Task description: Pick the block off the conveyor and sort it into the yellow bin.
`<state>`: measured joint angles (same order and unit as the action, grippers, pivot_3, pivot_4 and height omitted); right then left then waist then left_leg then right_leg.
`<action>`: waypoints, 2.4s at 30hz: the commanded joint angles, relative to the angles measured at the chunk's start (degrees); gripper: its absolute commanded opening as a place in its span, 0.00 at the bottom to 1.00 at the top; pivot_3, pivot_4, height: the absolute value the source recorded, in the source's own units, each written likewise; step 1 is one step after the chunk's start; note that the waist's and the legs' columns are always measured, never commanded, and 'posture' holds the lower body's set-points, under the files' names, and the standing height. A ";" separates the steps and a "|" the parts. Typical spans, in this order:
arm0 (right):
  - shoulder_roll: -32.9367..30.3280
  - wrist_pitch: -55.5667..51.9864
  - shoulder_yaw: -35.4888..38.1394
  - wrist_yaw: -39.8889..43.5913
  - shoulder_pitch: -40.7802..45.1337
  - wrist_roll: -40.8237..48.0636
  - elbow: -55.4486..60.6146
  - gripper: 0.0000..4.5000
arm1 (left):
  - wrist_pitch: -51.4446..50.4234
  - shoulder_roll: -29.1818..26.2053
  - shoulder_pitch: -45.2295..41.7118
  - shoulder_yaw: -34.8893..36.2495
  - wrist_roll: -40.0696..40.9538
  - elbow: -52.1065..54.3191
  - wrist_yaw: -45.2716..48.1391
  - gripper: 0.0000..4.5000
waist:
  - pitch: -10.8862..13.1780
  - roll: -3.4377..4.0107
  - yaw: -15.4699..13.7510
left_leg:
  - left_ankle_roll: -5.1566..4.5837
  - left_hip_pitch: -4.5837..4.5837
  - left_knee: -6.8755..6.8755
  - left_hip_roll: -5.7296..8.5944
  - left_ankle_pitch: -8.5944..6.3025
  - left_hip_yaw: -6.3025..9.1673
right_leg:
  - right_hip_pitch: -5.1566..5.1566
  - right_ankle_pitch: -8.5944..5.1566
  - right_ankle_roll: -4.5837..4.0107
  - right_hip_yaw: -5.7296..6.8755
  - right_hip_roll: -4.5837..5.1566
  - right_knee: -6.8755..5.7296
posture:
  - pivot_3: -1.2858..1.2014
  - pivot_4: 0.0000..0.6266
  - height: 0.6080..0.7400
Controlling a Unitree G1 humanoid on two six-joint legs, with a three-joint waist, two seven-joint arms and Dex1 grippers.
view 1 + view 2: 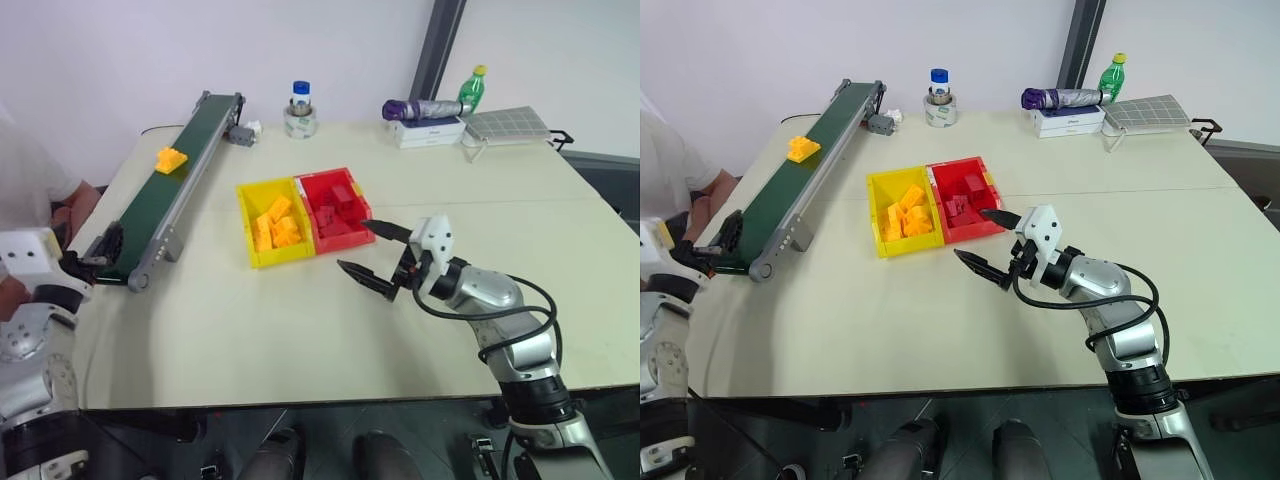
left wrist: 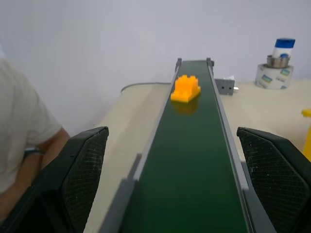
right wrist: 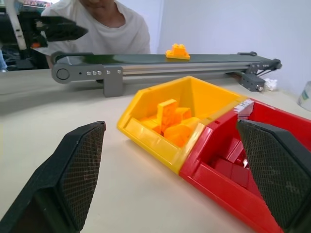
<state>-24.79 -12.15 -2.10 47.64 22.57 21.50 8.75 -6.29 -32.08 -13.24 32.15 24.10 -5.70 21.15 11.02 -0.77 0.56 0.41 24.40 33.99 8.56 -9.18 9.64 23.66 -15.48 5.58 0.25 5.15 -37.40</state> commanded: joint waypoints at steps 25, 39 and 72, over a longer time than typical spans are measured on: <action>0.24 3.59 0.35 -2.30 -0.46 -2.89 0.55 1.00 | -1.08 -8.69 -27.35 -8.92 -8.53 -33.66 0.39 0.99 | -0.01 -0.02 0.15 | -0.07 0.01 -0.01 -0.03 0.07 0.00 | 0.03 0.15 0.23 0.00 -0.07 0.03 | 0.52 0.24 1.00; 0.11 3.27 0.35 -3.00 -0.15 -3.24 1.24 1.00 | 0.73 -7.80 -29.00 -11.44 -9.37 -38.22 4.12 0.99 | -0.01 -0.02 0.25 | -0.08 0.01 0.02 -0.03 0.09 -0.01 | 0.02 0.19 0.24 -0.01 -0.08 0.03 | 0.52 0.24 1.00; 0.27 5.49 0.04 -3.25 1.15 -4.87 -0.60 1.00 | -13.88 14.61 -28.03 -21.28 -3.45 -5.33 -4.08 0.30 | -0.02 -0.04 -0.64 | -0.04 -0.02 0.25 -0.06 0.12 -0.06 | -0.11 0.38 0.23 -0.03 -0.11 0.04 | 0.52 0.24 1.00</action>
<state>-24.64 -7.81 -2.46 44.70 23.20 16.72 7.01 -23.81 -18.65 -39.08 11.34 22.84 -9.13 19.93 10.99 -0.81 -0.08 0.36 24.37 34.24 8.50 -9.04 9.58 23.54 -15.09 5.81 0.22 5.03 -37.36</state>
